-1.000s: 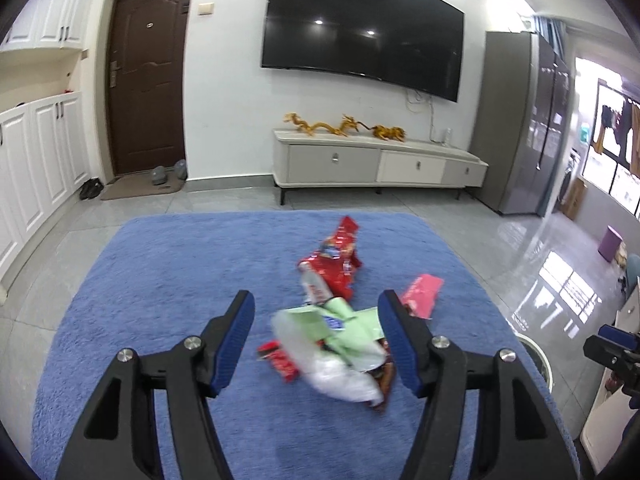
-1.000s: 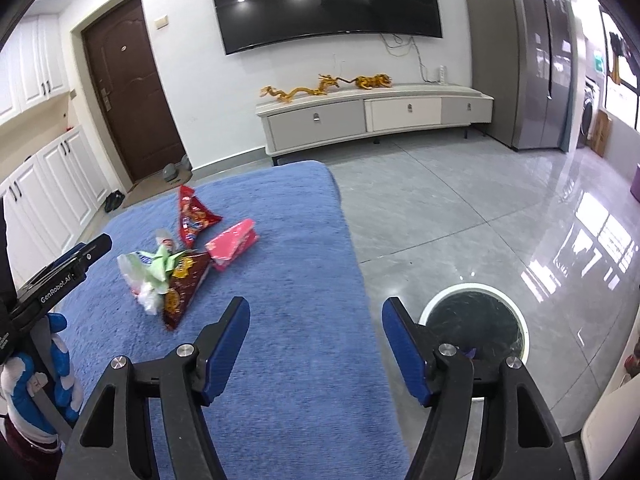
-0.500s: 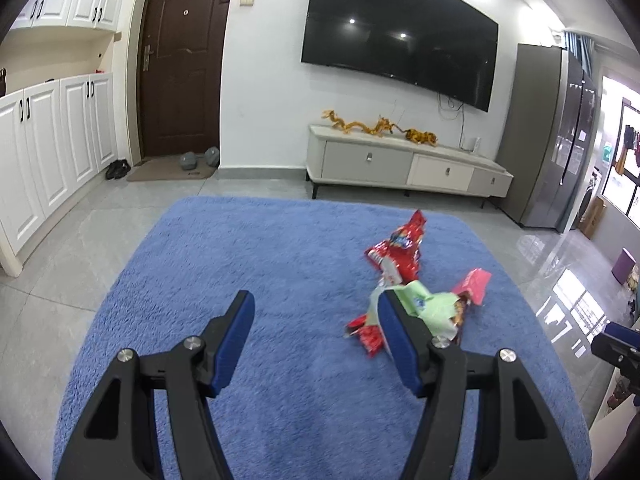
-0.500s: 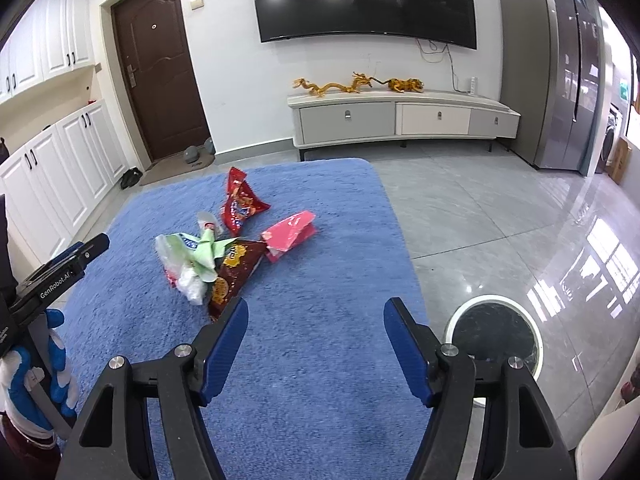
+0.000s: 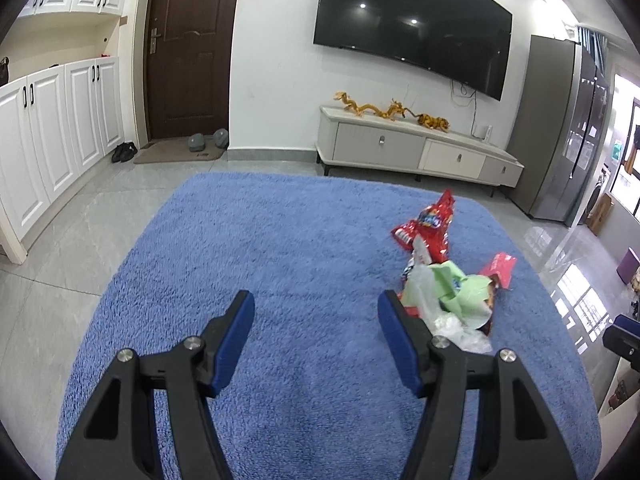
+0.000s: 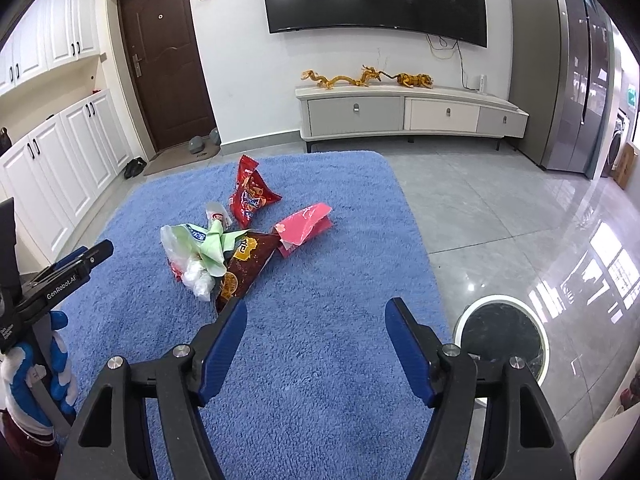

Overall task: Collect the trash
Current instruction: 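Move both tools back toward the wrapper pile on the rug, then grasp the red chip bag with the left tool while the right tool grasps the pink wrapper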

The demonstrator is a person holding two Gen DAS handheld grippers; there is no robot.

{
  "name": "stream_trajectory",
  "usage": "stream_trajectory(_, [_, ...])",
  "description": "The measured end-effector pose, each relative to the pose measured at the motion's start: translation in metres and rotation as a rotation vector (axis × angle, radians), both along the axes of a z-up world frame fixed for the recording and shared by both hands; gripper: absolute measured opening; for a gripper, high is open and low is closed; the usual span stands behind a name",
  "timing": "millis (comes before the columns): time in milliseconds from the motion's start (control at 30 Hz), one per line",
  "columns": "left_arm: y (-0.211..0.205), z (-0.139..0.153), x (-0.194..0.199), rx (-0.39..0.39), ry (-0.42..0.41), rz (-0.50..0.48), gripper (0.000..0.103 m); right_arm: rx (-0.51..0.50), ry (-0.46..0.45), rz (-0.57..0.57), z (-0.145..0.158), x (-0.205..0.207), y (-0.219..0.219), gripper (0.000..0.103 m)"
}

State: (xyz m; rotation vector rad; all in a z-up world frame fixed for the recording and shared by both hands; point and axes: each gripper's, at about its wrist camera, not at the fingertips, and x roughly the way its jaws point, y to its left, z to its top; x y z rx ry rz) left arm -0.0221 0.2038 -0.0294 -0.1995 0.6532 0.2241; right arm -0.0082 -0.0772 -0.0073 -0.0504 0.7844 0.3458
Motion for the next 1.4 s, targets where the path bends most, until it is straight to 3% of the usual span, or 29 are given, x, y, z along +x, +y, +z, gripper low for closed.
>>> stream_trajectory(167, [0.017,-0.012,0.006,-0.047,0.035,-0.016,0.062,0.006,0.020,-0.001,-0.008,0.008,-0.001,0.070])
stream_trajectory(300, [0.020,-0.021,0.015,-0.087,0.066,-0.093,0.062,0.015,0.048,0.005,-0.018,0.019,-0.001,0.070])
stream_trajectory(700, [-0.023,-0.049,0.074,-0.068,0.195,-0.304,0.056,0.038,0.093,0.036,-0.038,0.053,-0.002,0.070])
stream_trajectory(967, [-0.054,-0.049,0.109,-0.055,0.219,-0.425,0.056,0.048,0.114,0.047,-0.050,0.071,-0.004,0.070])
stream_trajectory(1067, [-0.060,-0.052,0.122,-0.041,0.223,-0.417,0.056,0.053,0.121,0.059,-0.053,0.080,-0.002,0.070])
stream_trajectory(1133, [-0.055,-0.053,0.126,-0.063,0.218,-0.397,0.043,0.060,0.121,0.074,-0.054,0.086,0.002,0.070])
stream_trajectory(1233, [-0.046,-0.053,0.125,-0.098,0.207,-0.372,0.031,0.070,0.120,0.099,-0.054,0.096,0.009,0.070])
stream_trajectory(1400, [-0.033,-0.053,0.106,-0.122,0.193,-0.346,0.029,0.122,0.135,0.124,-0.058,0.118,0.019,0.070])
